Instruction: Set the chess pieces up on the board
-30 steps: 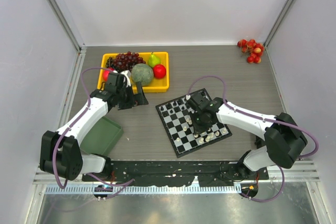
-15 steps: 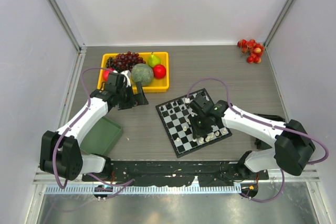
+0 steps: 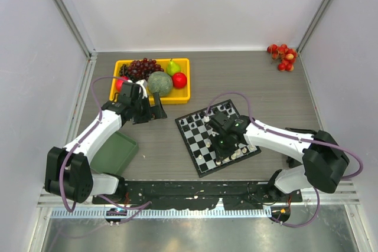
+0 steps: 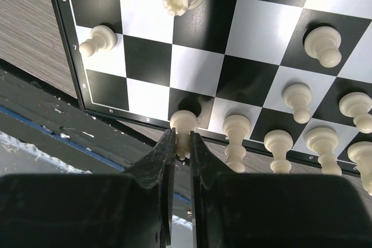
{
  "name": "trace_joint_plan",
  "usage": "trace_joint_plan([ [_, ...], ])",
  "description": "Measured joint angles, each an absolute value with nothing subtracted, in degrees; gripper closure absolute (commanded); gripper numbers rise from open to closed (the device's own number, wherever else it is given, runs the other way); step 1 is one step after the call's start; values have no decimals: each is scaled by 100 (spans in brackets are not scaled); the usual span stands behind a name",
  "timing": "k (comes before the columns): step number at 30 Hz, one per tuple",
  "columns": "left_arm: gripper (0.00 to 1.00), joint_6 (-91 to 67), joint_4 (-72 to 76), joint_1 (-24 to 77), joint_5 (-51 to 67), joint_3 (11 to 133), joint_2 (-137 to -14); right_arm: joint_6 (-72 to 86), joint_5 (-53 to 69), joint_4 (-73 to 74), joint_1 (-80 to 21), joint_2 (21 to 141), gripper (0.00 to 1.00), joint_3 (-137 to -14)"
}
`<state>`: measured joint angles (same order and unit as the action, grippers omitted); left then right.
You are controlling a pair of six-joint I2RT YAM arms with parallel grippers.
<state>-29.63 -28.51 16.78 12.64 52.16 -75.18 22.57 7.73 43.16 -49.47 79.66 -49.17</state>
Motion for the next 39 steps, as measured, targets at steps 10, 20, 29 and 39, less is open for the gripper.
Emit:
trace_joint_plan([
  [10, 1, -2965, -2845, 1675, 1264, 5203, -7518, 2259, 596, 4344, -5002, 8042, 85, -4917],
  [20, 1, -2963, -2805, 1678, 1264, 5203, -7526, 2257, 526, 4344, -5028, 8060, 77, -4919],
  [29, 1, -2965, -2794, 1675, 1267, 5203, -7529, 2228, 576, 4346, -5041, 8077, 65, -5096],
  [39, 1, -2963, -2783, 1675, 1264, 5194, -7550, 2130, 375, 4333, -5019, 8077, 59, -5736],
])
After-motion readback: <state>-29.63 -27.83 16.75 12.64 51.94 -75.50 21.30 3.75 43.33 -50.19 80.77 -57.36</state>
